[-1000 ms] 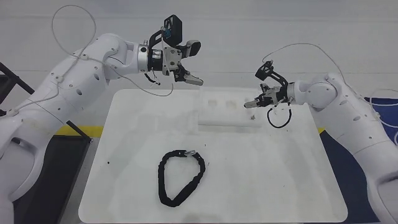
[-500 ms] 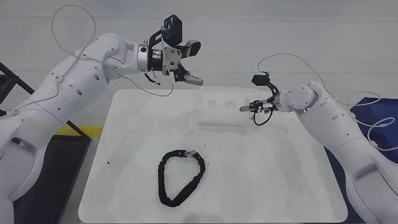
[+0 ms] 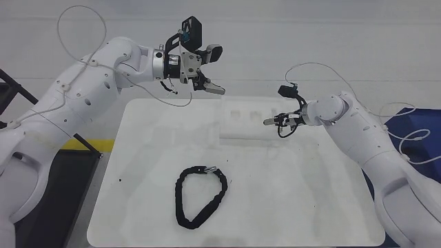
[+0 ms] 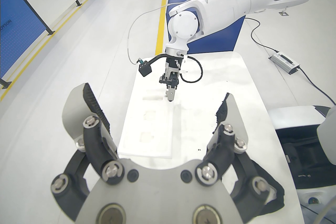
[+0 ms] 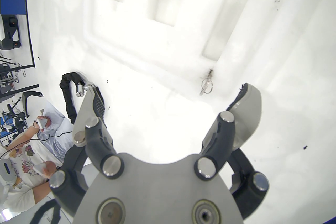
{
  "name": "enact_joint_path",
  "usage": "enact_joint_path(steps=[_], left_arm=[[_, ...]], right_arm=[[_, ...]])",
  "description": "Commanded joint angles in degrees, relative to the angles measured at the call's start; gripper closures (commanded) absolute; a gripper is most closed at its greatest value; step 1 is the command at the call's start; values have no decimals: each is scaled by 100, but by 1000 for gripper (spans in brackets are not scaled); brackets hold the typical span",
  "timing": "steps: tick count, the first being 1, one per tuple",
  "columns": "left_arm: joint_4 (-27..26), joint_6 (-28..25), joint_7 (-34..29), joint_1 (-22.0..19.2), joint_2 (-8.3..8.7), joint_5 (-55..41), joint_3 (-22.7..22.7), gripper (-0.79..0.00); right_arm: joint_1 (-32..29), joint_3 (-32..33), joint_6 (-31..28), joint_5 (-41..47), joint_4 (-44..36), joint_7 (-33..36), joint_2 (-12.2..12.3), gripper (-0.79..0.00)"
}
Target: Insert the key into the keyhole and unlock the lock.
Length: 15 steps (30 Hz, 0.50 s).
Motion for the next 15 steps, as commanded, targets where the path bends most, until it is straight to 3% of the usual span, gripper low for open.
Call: enact_joint_path(steps=[1, 7, 15], left_arm=[[0, 0, -1, 0, 0, -1, 0, -785], [0, 0, -1, 0, 0, -1, 0, -785], [0, 0, -1, 0, 0, -1, 0, -785]], right_arm=[[0, 0, 0, 0, 0, 0, 0, -785], [-17, -29, 113, -161, -76, -122, 1, -785], [-177, -88, 1350, -745, -704, -261, -24, -785]])
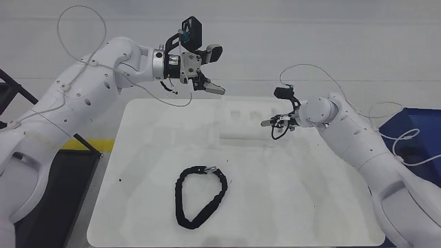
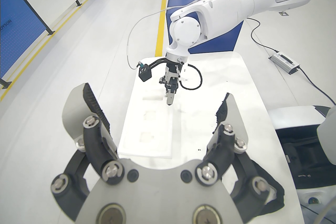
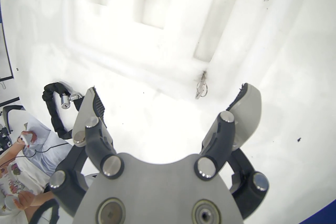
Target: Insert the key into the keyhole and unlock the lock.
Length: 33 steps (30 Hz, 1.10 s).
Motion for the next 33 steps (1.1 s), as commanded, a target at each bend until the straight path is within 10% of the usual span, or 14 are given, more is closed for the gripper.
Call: enact_joint_path(steps=[1, 6, 12, 33], left_arm=[[0, 0, -1, 0, 0, -1, 0, -785], [0, 0, -1, 0, 0, -1, 0, -785], [0, 0, -1, 0, 0, -1, 0, -785], [0, 0, -1, 0, 0, -1, 0, -785]], right_arm=[[-24, -17, 321, -115, -80, 10, -15, -785], [-59, -102, 985, -533, -365, 55, -64, -785], [-116, -119, 1311, -808, -449, 133, -111, -431], [-85, -94, 1582, -1166, 260, -14, -498, -197]])
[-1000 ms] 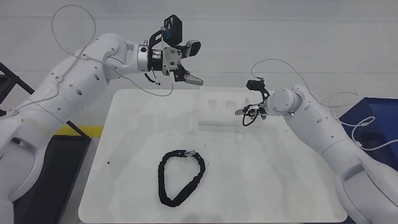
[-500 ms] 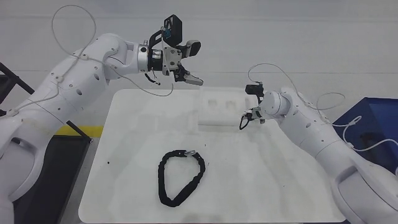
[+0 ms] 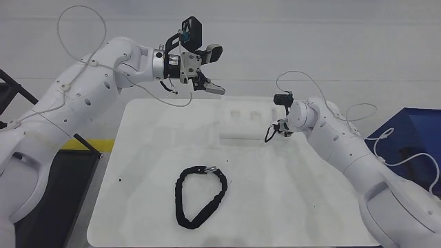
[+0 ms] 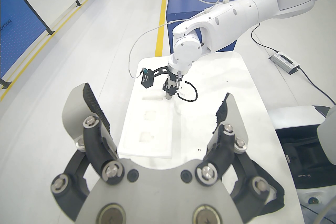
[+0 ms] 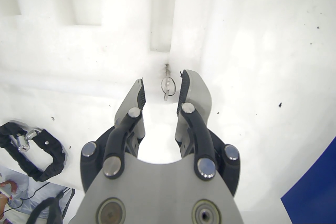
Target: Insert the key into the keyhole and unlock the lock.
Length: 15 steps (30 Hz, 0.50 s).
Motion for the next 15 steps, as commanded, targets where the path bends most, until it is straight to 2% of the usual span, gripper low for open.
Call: enact_joint_path(steps=[1, 4, 8, 15], left_arm=[[0, 0, -1, 0, 0, -1, 0, -785], [0, 0, -1, 0, 0, -1, 0, -785], [0, 0, -1, 0, 0, -1, 0, -785], [0, 0, -1, 0, 0, -1, 0, -785]], right_arm=[[15, 6, -16, -4, 91, -28, -43, -188], [43, 9, -43, -16, 252, -73, -121, -145], [82, 12, -58, -25, 466, -85, -225, -15], [155, 48, -186, -22, 780, -40, -370, 0]])
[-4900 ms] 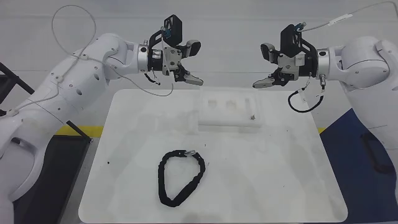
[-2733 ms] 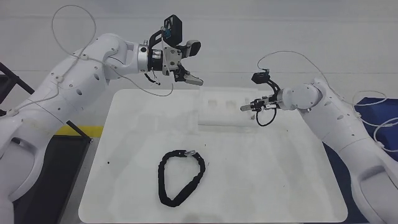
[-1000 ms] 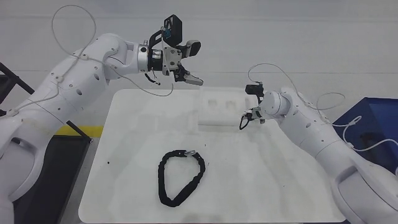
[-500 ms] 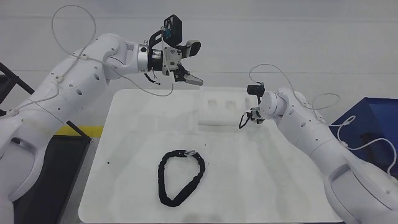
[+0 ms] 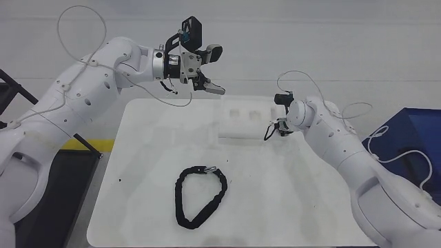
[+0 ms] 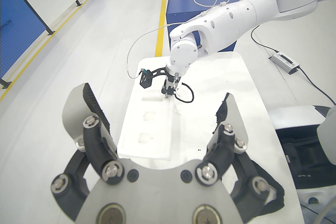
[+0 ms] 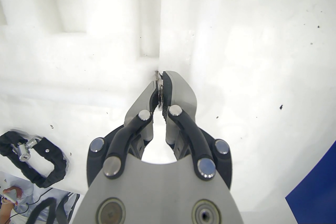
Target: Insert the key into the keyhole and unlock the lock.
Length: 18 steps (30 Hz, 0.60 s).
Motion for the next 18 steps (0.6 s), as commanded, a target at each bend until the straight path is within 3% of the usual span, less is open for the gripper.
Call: enact_joint_path(steps=[1, 10, 18], left_arm=[[0, 0, -1, 0, 0, -1, 0, -785], [0, 0, -1, 0, 0, -1, 0, -785], [0, 0, -1, 0, 0, -1, 0, -785]], right_arm=[[38, 20, -19, -10, 66, 16, -25, 0], [185, 173, 8, -237, -108, 184, 10, 0], [22, 636, -205, -265, -960, 498, 336, 0]])
